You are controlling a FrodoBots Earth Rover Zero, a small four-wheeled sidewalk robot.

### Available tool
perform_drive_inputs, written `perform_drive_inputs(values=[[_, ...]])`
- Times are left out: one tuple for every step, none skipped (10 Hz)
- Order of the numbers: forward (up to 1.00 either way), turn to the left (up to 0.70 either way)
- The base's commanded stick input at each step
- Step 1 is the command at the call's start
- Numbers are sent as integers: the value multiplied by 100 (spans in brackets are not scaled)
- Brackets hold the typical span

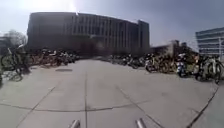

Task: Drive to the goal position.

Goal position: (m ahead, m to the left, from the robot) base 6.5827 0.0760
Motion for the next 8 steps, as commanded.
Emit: perform_drive_inputs(values=[[100, 0], [100, 0], [100, 0], [100, 0], [100, 0], [100, 0], [100, 0], [100, 0]])
